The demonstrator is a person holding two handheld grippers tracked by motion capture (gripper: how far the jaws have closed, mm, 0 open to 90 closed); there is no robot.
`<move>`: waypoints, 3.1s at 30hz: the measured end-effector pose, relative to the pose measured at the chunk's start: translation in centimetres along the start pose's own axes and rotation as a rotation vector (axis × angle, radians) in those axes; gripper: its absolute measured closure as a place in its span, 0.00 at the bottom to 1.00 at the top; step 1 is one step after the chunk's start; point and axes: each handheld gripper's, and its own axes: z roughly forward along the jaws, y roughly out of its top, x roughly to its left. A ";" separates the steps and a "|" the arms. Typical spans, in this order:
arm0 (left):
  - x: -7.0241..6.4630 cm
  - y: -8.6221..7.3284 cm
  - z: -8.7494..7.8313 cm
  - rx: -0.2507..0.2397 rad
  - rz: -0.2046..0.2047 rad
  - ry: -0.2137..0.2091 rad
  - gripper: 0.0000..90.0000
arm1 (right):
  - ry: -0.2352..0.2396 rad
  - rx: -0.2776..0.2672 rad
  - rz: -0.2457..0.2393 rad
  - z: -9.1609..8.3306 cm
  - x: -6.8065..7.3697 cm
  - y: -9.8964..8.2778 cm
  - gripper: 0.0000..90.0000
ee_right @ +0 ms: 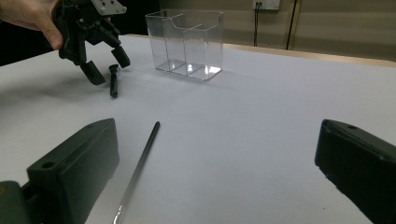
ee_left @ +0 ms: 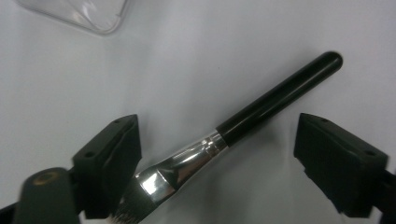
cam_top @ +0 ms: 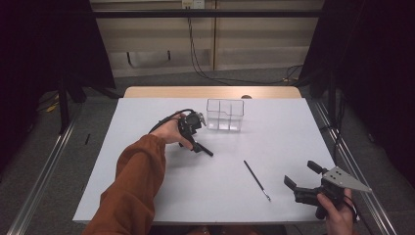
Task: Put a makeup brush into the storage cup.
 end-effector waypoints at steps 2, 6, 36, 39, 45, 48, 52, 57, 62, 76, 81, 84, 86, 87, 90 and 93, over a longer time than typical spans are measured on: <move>0.0 0.0 0.1 0.012 0.007 -0.002 0.19 | 0.004 0.005 -0.004 0.0 0.0 0.0 0.00; 0.0 0.1 0.1 0.021 -0.004 0.004 0.24 | 0.003 0.003 -0.001 -0.1 0.1 0.0 0.00; -1.1 2.1 -0.2 0.173 0.006 0.003 0.86 | 0.001 0.037 -0.002 -0.4 0.3 -0.3 0.00; -1.1 2.2 -0.2 0.181 0.007 0.007 0.87 | 0.009 0.044 -0.001 -0.3 0.4 -0.3 0.00; -1.0 1.9 -0.4 0.159 -0.019 0.003 0.87 | 0.008 0.048 -0.003 -0.2 0.4 -0.3 0.00; -1.0 1.7 -0.5 0.150 -0.036 0.002 0.87 | 0.007 0.047 0.003 -0.3 0.3 -0.3 0.00; -0.9 1.4 -0.9 0.127 -0.058 -0.012 0.87 | 0.008 0.045 -0.001 -0.3 0.3 -0.3 0.00; -0.8 0.9 -2.4 0.078 -0.088 0.004 0.87 | 0.010 0.042 -0.001 -0.3 0.4 -0.2 0.00; -0.9 0.3 -3.6 0.036 -0.108 -0.016 0.87 | 0.012 0.044 -0.004 -0.3 0.4 -0.2 0.00; -1.6 -1.4 -4.9 -0.129 -0.182 -0.015 0.87 | 0.011 0.043 -0.003 -0.2 0.5 -0.2 0.00; -1.7 -2.4 -5.4 -0.210 -0.211 -0.009 0.87 | 0.009 0.043 -0.004 -0.2 0.5 -0.2 0.00; -2.1 -3.0 -5.6 -0.243 -0.233 0.035 0.87 | 0.009 0.042 -0.005 -0.3 0.5 -0.2 0.00; -2.2 -3.5 -5.8 -0.275 -0.241 0.034 0.87 | 0.009 0.042 -0.005 -0.3 0.5 -0.2 0.00; -2.2 -3.8 -6.0 -0.283 -0.235 0.045 0.87 | 0.009 0.042 -0.005 -0.3 0.5 -0.2 0.00; -2.6 -4.6 -6.4 -0.329 -0.250 0.060 0.87 | 0.006 0.042 -0.006 -0.2 0.5 -0.2 0.00; -3.0 -5.3 -6.6 -0.398 -0.290 0.044 0.87 | 0.004 0.042 -0.005 -0.2 0.5 -0.2 0.00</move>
